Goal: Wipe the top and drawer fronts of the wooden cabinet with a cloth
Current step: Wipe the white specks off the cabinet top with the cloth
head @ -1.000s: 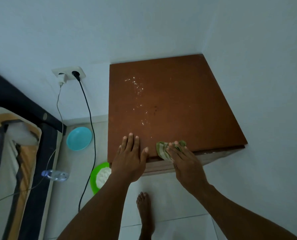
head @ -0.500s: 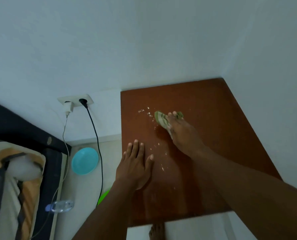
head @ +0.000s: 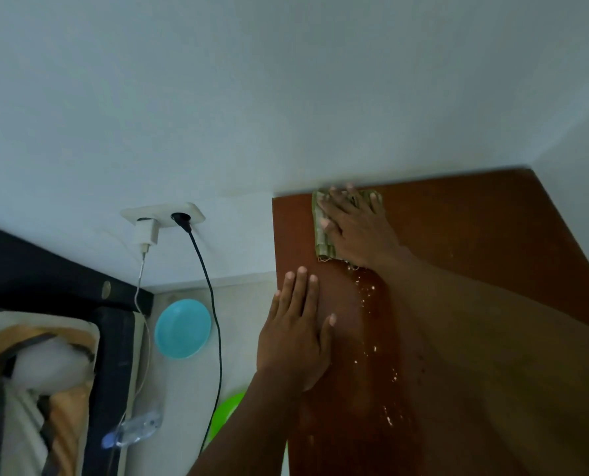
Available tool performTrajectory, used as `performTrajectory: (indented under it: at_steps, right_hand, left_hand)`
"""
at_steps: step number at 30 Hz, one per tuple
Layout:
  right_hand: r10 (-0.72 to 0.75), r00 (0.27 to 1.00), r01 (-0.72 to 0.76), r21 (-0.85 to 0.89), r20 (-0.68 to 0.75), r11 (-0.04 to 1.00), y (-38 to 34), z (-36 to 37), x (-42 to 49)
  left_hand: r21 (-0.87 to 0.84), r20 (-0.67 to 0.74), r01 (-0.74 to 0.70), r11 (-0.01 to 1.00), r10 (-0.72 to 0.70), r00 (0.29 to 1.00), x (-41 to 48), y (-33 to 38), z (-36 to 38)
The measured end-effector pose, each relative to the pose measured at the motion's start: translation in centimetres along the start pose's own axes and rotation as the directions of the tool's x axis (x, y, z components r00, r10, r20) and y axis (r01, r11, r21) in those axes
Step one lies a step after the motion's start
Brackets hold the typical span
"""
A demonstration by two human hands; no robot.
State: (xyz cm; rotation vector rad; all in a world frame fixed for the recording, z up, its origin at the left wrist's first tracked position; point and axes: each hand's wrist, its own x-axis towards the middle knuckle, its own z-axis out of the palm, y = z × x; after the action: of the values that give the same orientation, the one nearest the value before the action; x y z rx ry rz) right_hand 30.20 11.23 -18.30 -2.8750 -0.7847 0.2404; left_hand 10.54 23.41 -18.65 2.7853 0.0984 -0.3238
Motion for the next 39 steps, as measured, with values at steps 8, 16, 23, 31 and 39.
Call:
performTrajectory:
  at_steps: [8,16,23,31,39]
  right_hand:
    - [-0.015,1.000,0.014,-0.077,-0.016,0.997,-0.8,1.6,-3.3]
    - [-0.042,0.999,0.042,-0.072,0.001,0.997,-2.2,2.7,-13.8]
    - [-0.050,0.999,0.049,-0.064,-0.001,0.997,-3.3,4.4,-26.5]
    - [-0.056,0.997,0.055,-0.030,-0.051,0.998,-4.2,6.8,-38.7]
    - [-0.077,0.942,0.102,0.061,-0.327,0.993,-4.5,8.2,-45.4]
  left_hand:
    - [-0.002,-0.011,-0.003,1.000,0.003,1.000,-0.1,0.0,-0.3]
    - [0.009,0.038,0.023,1.000,-0.023,0.999,-6.5,1.3,1.3]
    - [-0.014,-0.004,0.047,0.999,-0.048,0.999,-15.3,3.7,4.5]
    - [-0.034,-0.037,0.044,0.998,-0.045,0.998,-24.2,6.6,8.6]
    - [-0.050,-0.019,0.054,0.997,-0.055,0.998,-27.8,6.8,9.3]
